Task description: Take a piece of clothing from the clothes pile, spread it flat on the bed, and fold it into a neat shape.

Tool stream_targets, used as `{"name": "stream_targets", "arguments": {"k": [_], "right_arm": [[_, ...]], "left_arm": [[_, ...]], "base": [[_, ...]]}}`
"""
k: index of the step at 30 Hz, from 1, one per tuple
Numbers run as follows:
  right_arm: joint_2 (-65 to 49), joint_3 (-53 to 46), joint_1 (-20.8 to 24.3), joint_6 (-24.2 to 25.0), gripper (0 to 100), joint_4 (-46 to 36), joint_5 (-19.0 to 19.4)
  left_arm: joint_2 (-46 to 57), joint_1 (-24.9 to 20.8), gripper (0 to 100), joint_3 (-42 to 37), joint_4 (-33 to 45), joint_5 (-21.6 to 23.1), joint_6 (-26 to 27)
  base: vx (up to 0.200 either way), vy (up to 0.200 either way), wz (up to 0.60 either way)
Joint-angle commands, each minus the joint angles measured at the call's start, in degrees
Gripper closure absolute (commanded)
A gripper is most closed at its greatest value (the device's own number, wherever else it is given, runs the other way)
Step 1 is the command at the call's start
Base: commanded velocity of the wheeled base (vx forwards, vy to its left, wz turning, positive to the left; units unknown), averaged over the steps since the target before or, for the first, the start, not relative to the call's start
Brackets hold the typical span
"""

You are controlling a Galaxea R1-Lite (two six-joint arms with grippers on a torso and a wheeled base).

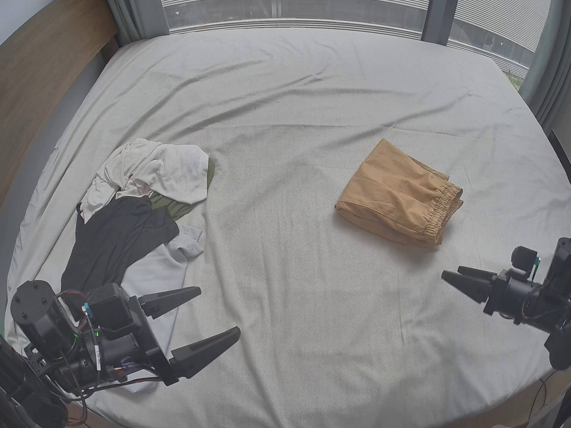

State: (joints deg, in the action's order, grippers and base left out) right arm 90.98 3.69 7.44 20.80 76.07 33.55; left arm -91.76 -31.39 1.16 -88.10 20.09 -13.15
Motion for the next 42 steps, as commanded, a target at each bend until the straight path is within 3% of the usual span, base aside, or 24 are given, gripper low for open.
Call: {"name": "stream_targets", "arguments": {"k": [1,4,8,13,15,16,18,19,24,30,37,41,42], "right_arm": [[-9.86,-3.69,5.22,-1.72,0,-0.75,-0.06],[-12.14,-3.69,5.31,-1.72,0,-1.45,0.03],[-16.27,-3.69,5.40,-1.72,0,-3.12,0.11],[-26.64,-2.81,6.10,-1.81,0,-10.77,0.11],[-28.14,-2.73,6.10,-1.81,0,-12.26,0.11],[-32.00,-2.46,6.10,-1.81,0,-16.13,0.03],[-33.67,-2.29,6.10,-1.81,0,-17.97,0.03],[-38.07,-0.97,5.92,-1.81,0,-22.90,0.03],[-48.00,2.28,5.57,-1.72,0,-35.55,-0.15],[-58.63,5.71,4.25,-1.55,0,-48.03,-0.15],[-67.42,6.15,-0.93,-1.55,0,-54.62,-0.15],[-70.24,5.97,-3.39,-1.46,0,-56.91,0.20],[-73.14,5.80,-4.98,-1.46,0,-59.28,0.29]], "left_arm": [[8.88,-7.19,0,-1.16,2.94,-5.32,-5.13],[12.66,-10.36,0,-1.16,5.66,-8.31,-6.09],[17.49,-11.06,0,-1.16,8.03,-11.04,-6.18],[31.03,-10.88,0,-1.16,23.59,-12.27,-6.18],[32.96,-10.53,0,-1.16,26.49,-12.27,-6.09],[37.27,-10.01,0,-1.16,32.55,-12.36,-5.92],[39.02,-9.57,0,-1.16,34.93,-12.36,-6.01],[44.03,-7.28,0,-1.16,40.11,-12.18,-6.36],[52.47,-1.66,0,-1.16,49.69,-11.83,-6.36],[60.82,4.67,0,-1.16,57.43,-11.74,-7.41],[68.29,12.14,0,-1.16,66.39,-11.56,-6.97],[71.28,14.16,0,-1.16,68.77,-10.95,-6.97],[74.71,16.89,0,-1.16,71.14,-9.81,-6.97]], "base": [[0.000,0.000,0.00],[0.000,0.000,0.00],[0.000,0.000,0.00],[0.000,0.000,0.00],[0.000,0.000,0.00],[0.000,0.000,0.00],[0.000,0.000,0.00],[0.000,0.000,0.00],[0.000,0.000,0.00],[0.000,0.000,0.00],[0.000,0.000,0.00],[0.000,0.000,0.00],[0.000,0.000,0.00]]}}
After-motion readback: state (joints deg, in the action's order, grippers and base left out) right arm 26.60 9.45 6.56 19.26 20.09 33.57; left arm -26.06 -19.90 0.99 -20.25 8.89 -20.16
